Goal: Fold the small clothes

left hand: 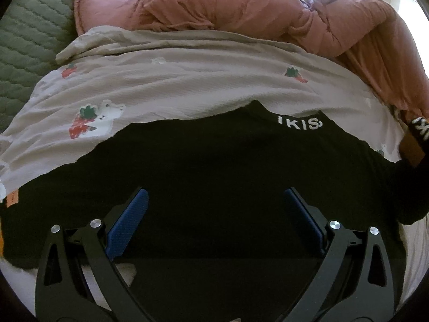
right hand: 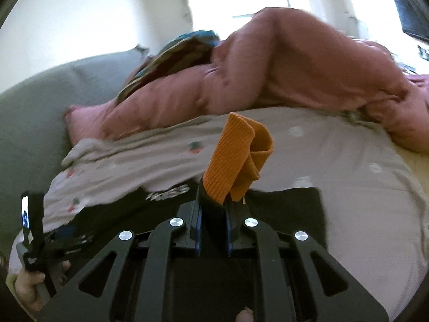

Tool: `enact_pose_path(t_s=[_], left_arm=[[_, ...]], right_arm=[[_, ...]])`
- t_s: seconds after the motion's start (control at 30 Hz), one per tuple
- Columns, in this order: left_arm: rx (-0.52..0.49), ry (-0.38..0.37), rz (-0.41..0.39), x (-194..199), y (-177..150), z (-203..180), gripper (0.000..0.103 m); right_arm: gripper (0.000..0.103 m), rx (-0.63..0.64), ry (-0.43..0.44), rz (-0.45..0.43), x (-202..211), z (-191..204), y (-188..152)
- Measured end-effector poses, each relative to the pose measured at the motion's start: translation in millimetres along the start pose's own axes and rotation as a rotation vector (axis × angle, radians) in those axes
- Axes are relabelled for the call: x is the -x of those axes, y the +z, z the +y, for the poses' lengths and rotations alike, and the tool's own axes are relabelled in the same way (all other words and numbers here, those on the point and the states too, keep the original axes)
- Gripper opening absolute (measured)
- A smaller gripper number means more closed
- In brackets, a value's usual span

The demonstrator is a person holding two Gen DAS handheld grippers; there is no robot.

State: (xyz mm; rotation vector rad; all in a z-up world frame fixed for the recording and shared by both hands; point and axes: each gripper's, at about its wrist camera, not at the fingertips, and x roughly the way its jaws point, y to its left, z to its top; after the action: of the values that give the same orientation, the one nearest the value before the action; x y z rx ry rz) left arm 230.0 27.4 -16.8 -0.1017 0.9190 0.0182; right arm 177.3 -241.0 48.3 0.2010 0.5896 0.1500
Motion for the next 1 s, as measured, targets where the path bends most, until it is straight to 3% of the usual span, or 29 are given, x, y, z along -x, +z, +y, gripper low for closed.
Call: enact_pose_path(t_s=[0.2, 0.4, 0.53, 0.6, 0.73, 0.87, 1.0], left_arm=[[0.079, 0.006, -0.001, 0.9, 2.5, 31.5, 0.094], [0.208, -0.109, 0.006, 3.3, 1.4, 70.7, 0.094], [0.226, -0.135, -0.011, 9.0, 1.7, 80.0, 0.094], [0.242, -0.172, -0.002, 8.1, 0.9, 83.3, 0.094], [0.284, -0.248, 0.020, 1.9, 0.2, 88.8, 0.094], [0.312, -0.319, 0.026, -0.6, -1.7, 90.3, 0.094], [0.323, -0.421, 0.066, -7.4, -7.7, 82.2, 0.090]], right_arm=[[0.012, 0.090, 0.069, 0.066, -35.2, 60.9, -10.5], [0.012, 0.181, 0.076, 0.113, -58.4, 103.8, -30.0], [0.015, 0.250, 0.062, 0.139, -73.3, 129.2, -45.7], [0.019, 0.265, 0.081, 0.154, -78.4, 136.7, -51.2], [0.048, 0.296, 0.152, 0.176, -77.5, 150.0, -57.1], [0.054, 0.309, 0.171, 0.152, -61.6, 148.9, -52.9], [0.057, 0.239, 0.175, 0.146, -48.2, 127.7, -44.9]])
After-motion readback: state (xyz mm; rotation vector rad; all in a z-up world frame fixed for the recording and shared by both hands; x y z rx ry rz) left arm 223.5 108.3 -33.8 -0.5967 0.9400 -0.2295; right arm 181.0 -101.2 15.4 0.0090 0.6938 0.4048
